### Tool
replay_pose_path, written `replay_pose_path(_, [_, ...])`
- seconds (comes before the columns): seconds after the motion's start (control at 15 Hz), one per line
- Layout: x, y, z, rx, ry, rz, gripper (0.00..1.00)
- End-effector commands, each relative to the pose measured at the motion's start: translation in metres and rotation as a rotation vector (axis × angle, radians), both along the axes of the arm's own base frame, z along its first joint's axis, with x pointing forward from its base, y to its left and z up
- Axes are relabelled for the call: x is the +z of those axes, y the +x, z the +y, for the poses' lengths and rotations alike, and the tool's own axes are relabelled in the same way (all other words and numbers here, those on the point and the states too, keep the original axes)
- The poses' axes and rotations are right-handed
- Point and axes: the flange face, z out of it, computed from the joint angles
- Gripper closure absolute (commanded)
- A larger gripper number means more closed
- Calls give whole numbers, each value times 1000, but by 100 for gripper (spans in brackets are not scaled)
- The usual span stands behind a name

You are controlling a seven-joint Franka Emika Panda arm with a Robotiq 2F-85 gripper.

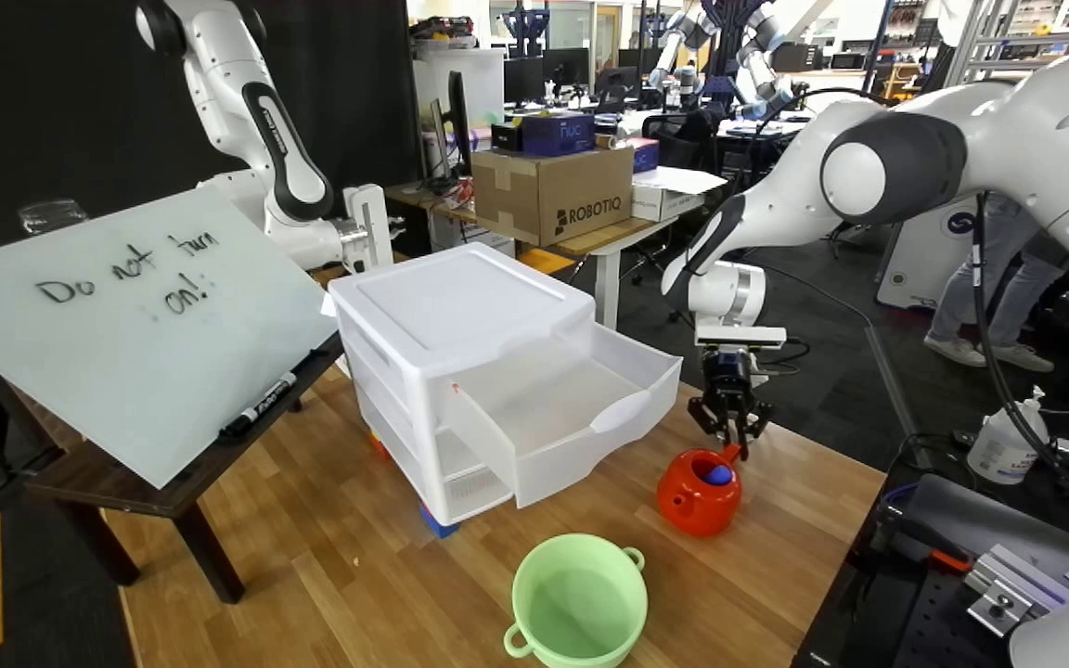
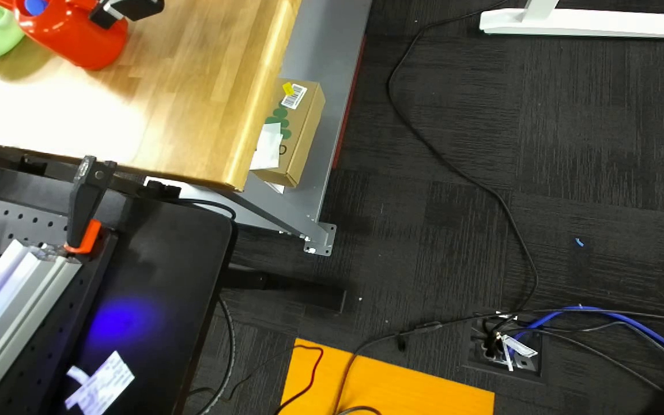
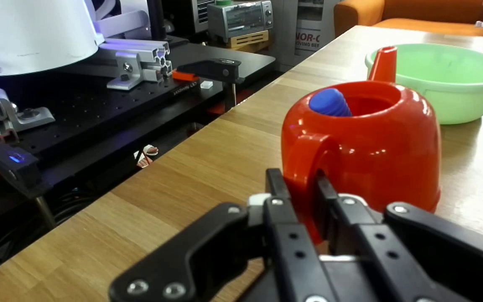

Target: Move the light red object to the right

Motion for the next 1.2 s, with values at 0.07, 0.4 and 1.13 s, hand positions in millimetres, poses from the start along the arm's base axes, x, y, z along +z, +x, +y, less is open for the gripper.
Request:
replay_pose_path(0.07, [14, 4, 3, 13, 8, 19, 95])
replay_pose_path(0.4, [19, -3, 12, 22, 28, 54, 95])
replay_pose_path(1.13, [40, -64, -31, -111, -10, 43, 95])
